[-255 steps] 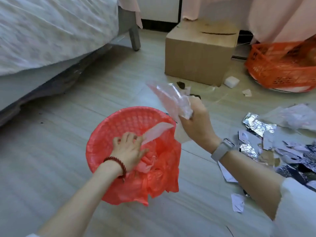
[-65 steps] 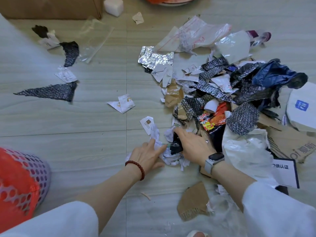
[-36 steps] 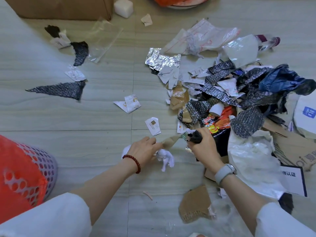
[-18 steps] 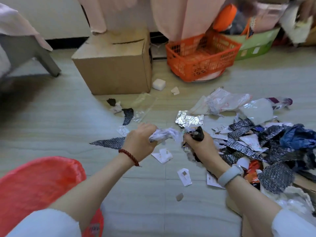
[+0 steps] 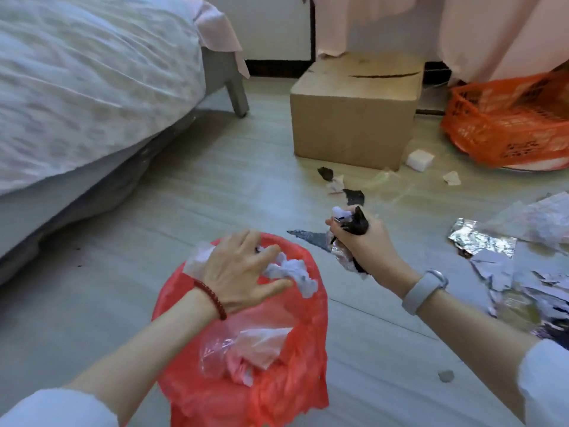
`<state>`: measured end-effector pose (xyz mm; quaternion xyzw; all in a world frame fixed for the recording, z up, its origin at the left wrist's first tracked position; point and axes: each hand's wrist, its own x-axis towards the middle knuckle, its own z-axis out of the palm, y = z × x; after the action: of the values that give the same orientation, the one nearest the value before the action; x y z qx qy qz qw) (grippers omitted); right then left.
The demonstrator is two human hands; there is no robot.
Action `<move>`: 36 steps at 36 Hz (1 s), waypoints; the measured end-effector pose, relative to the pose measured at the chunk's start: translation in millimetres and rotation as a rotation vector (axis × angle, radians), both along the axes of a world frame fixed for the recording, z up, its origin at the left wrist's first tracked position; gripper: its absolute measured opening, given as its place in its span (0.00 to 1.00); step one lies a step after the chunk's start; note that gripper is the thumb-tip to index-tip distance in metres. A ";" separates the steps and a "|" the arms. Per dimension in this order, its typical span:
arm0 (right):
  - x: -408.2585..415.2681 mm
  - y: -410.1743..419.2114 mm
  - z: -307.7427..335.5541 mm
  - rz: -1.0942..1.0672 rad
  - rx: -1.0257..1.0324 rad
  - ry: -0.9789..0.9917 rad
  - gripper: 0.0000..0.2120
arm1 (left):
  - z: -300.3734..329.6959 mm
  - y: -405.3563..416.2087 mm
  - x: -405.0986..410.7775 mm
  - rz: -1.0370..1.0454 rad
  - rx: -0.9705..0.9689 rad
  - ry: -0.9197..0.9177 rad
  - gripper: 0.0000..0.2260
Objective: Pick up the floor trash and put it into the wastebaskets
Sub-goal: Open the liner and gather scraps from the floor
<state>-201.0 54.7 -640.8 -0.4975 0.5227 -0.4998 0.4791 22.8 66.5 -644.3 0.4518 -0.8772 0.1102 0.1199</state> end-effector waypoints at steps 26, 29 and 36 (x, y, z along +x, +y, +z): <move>164.3 14.9 -89.5 0.614 -0.593 1.468 0.40 | -52.7 32.2 101.0 0.746 0.200 0.010 0.21; 169.8 19.7 -121.6 0.893 -0.559 1.577 0.39 | -60.0 33.0 108.8 0.810 0.346 0.135 0.25; 172.3 18.2 -167.9 1.220 -0.223 1.588 0.52 | -59.8 30.3 107.0 0.821 0.436 0.248 0.25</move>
<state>-28.7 72.9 -808.7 -0.9112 0.2969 0.2607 0.1167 129.8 96.9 -704.1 0.7850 -0.6081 -0.0930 0.0725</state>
